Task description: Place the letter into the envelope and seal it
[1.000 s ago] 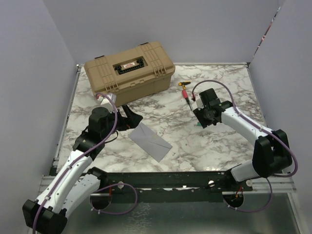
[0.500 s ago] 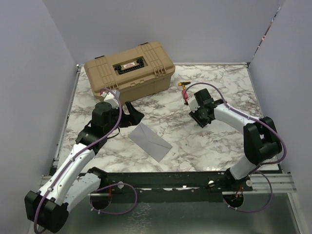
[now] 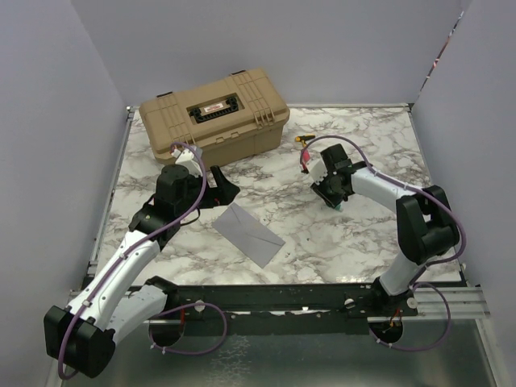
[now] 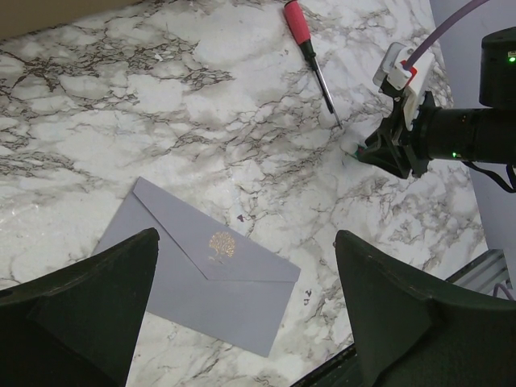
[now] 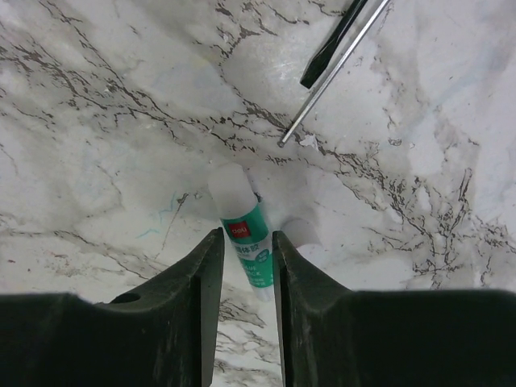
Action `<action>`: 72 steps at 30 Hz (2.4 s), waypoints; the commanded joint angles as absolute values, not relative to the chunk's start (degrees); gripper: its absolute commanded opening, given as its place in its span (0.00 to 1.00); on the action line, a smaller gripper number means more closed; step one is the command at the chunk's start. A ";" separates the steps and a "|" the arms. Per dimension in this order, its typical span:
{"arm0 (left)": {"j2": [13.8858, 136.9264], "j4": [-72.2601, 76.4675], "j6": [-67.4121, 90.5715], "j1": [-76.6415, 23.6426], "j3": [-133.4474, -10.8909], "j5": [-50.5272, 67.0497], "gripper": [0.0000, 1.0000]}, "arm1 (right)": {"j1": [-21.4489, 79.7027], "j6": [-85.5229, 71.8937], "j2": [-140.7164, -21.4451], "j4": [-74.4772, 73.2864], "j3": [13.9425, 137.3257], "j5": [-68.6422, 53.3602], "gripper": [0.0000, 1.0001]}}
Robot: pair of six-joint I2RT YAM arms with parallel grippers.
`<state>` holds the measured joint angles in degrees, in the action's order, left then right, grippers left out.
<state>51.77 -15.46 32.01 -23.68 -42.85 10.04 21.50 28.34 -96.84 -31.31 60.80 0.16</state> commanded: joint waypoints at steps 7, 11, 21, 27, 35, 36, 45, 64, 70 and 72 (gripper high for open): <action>52.19 -14.85 32.24 -23.47 -44.30 9.93 0.91 | 20.17 29.84 -99.51 -32.95 60.40 -2.85 0.35; 52.38 -14.81 32.52 -23.47 -44.30 10.34 0.92 | 20.04 29.30 -99.74 -34.24 60.07 -3.33 0.38; 50.78 -14.67 32.52 -23.49 -44.13 10.60 0.92 | 19.60 27.53 -103.75 -36.30 60.04 -1.70 0.34; 49.95 -14.02 33.15 -23.49 -43.63 10.96 0.94 | 19.60 26.81 -98.39 -34.92 61.34 -3.10 0.06; 49.92 -3.81 36.59 -23.58 -41.61 18.59 0.99 | 19.66 20.73 -83.66 -29.65 64.12 -23.95 0.04; 49.92 -1.56 37.43 -23.57 -41.29 19.92 0.99 | 19.79 18.97 -81.58 -27.29 63.96 -27.31 0.04; 51.53 22.97 44.90 -24.00 -38.75 29.43 0.82 | 20.78 -23.05 -68.34 19.69 53.03 -47.71 0.02; 58.25 33.50 44.13 -32.52 -41.64 28.92 0.80 | 31.00 -41.11 -73.45 42.08 51.99 -56.17 0.01; 56.42 35.97 44.76 -32.52 -40.44 28.14 0.76 | 31.11 -38.35 -73.41 37.81 52.29 -56.05 0.01; 55.82 36.33 44.63 -32.51 -40.13 27.89 0.82 | 31.11 -38.05 -73.39 37.03 52.36 -55.70 0.01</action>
